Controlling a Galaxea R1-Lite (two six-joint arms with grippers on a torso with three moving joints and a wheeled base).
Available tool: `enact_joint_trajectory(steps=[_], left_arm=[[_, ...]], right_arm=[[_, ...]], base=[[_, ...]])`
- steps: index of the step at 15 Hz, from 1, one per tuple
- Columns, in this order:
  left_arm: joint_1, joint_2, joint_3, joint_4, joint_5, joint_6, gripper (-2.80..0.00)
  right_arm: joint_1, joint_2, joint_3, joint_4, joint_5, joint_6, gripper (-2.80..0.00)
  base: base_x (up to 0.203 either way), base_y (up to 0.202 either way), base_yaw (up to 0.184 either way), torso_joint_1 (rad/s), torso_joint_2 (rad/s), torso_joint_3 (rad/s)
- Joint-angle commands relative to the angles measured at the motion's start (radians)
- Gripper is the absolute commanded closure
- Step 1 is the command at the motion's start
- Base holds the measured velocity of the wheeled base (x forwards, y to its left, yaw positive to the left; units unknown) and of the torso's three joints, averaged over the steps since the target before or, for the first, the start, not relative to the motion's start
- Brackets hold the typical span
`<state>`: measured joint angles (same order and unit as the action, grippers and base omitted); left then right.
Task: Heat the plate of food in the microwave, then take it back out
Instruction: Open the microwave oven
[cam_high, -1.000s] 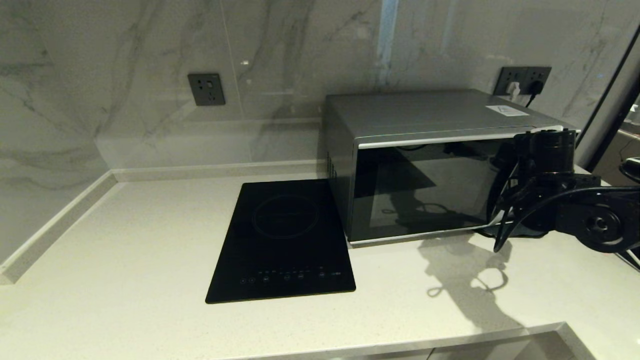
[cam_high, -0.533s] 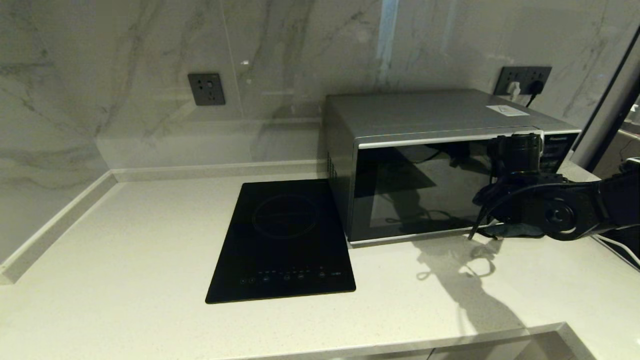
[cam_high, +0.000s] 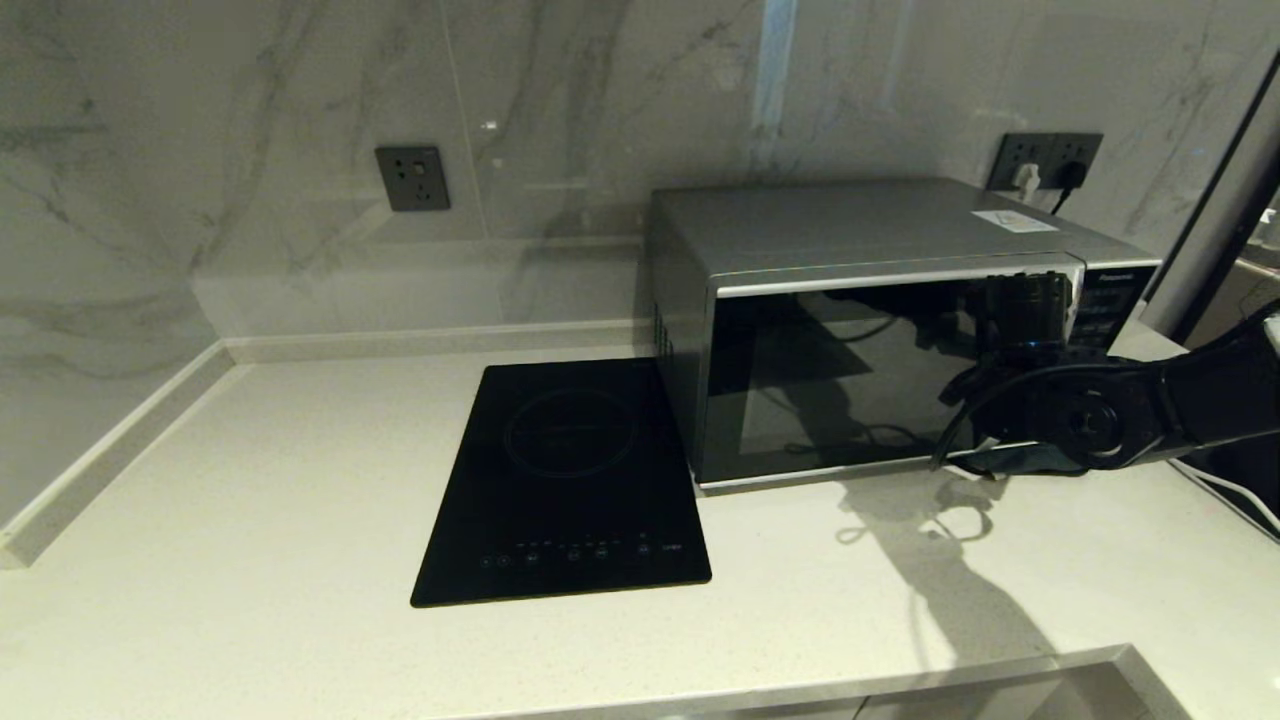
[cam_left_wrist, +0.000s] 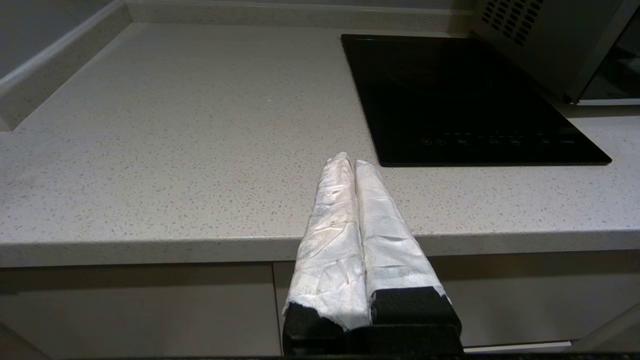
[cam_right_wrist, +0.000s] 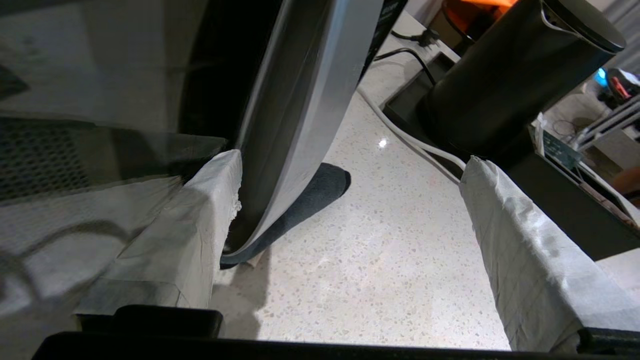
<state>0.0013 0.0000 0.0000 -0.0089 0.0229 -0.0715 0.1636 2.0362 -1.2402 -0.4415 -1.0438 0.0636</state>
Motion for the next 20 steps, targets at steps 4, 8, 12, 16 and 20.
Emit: enact_joint_trajectory(steps=[4, 8, 12, 16, 20], left_arm=[[0.0, 0.002, 0.0, 0.0, 0.0, -0.001, 0.0], [0.0, 0.002, 0.0, 0.0, 0.0, -0.001, 0.0], [0.0, 0.002, 0.0, 0.0, 0.0, -0.001, 0.0], [0.0, 0.002, 0.0, 0.0, 0.0, -0.001, 0.0], [0.0, 0.002, 0.0, 0.0, 0.0, -0.001, 0.0]], right_arm=[[-0.032, 0.035, -0.035, -0.005, 0.001, 0.001, -2.8], [-0.044, 0.041, -0.042, -0.005, 0.004, 0.001, -2.8], [-0.071, 0.044, -0.045, -0.005, 0.011, 0.002, -2.8], [-0.096, 0.042, -0.044, -0.006, 0.036, 0.005, -2.8], [-0.096, 0.042, -0.038, -0.01, 0.036, 0.007, -2.8]], base=[[0.0, 0.0, 0.0, 0.0, 0.0, 0.0], [0.0, 0.0, 0.0, 0.0, 0.0, 0.0], [0.0, 0.0, 0.0, 0.0, 0.0, 0.0], [0.0, 0.0, 0.0, 0.0, 0.0, 0.0], [0.0, 0.0, 0.0, 0.0, 0.0, 0.0]])
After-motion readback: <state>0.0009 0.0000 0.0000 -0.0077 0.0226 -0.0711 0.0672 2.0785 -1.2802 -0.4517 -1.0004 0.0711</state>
